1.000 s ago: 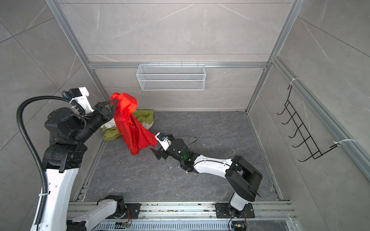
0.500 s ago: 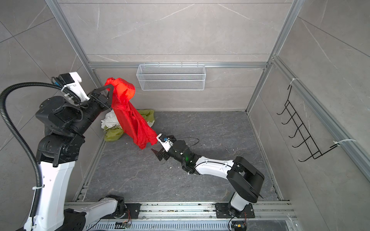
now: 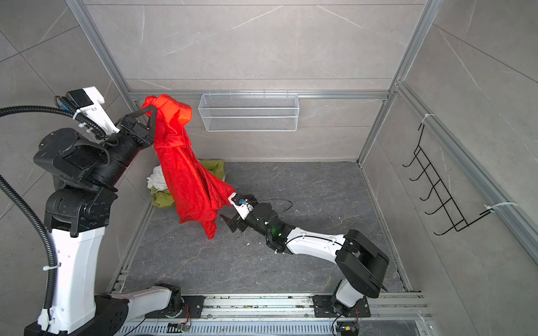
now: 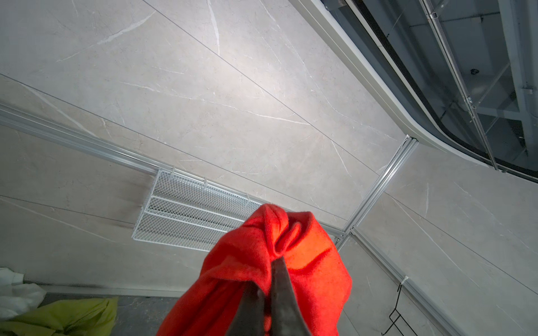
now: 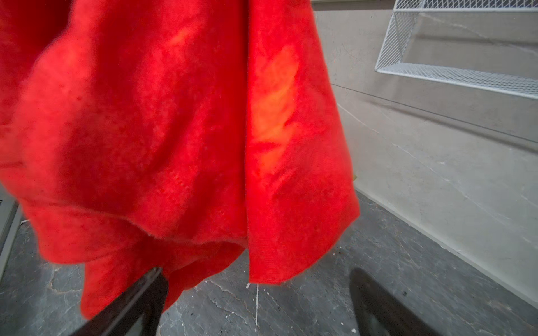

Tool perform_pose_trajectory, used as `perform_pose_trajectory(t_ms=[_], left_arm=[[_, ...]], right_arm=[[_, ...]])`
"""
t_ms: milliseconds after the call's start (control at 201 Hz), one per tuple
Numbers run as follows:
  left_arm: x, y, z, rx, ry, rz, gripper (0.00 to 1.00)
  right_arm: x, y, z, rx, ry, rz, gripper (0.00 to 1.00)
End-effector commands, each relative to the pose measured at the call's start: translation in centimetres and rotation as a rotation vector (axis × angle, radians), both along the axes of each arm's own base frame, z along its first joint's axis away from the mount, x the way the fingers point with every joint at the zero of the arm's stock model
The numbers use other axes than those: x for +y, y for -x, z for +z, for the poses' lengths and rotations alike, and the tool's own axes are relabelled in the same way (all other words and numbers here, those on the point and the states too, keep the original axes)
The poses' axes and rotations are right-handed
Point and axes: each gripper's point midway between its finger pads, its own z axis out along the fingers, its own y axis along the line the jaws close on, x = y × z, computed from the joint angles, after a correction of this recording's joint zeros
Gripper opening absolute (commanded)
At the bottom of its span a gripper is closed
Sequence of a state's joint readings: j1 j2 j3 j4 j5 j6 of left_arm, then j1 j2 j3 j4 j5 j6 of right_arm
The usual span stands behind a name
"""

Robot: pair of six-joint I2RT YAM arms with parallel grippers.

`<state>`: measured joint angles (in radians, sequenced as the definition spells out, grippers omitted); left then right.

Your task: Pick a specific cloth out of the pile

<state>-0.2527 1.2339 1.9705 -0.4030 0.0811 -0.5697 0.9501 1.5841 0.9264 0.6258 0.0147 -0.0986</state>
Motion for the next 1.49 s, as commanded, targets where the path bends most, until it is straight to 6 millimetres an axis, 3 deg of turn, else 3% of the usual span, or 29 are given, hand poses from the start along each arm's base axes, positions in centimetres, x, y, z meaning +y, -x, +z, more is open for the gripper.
perform_pose_trajectory(t_ms=[0,209,349,652,1016,1260,1484], left_arm=[[-0.2,1.9,3.0,-0.117,0.027,-0.037,0.00],[-0.5,1.7,1.9,-0.095,0.040,-0.057,0.00],[-0.7,1.7,1.4,-0.085,0.048,-0.074,0.00],[-1.0,2.1,1.2,-0.084,0.049,-0.092,0.00],[-1.4,2.0,0.6,-0.067,0.060,-0.114,0.00],[-1.6,2.0,0.5,-0.063,0.063,-0.125,0.00],[-1.7,2.1,0.5,-0.064,0.058,-0.126,0.00]], right_arm=[[-0.4,0.9,2.9,-0.047,-0.058,0.017,1.00],[0.1,3.8,5.6,-0.112,-0.154,0.149,0.99],[1.3,4.5,7.0,-0.140,-0.201,0.220,1.00],[4.5,1.3,6.4,-0.274,-0.183,0.165,1.00],[6.5,-1.5,6.2,-0.248,-0.197,0.100,1.00],[8.4,-2.2,6.0,-0.211,-0.216,0.128,1.00],[9.9,-2.8,4.4,-0.164,-0.202,0.148,1.00]])
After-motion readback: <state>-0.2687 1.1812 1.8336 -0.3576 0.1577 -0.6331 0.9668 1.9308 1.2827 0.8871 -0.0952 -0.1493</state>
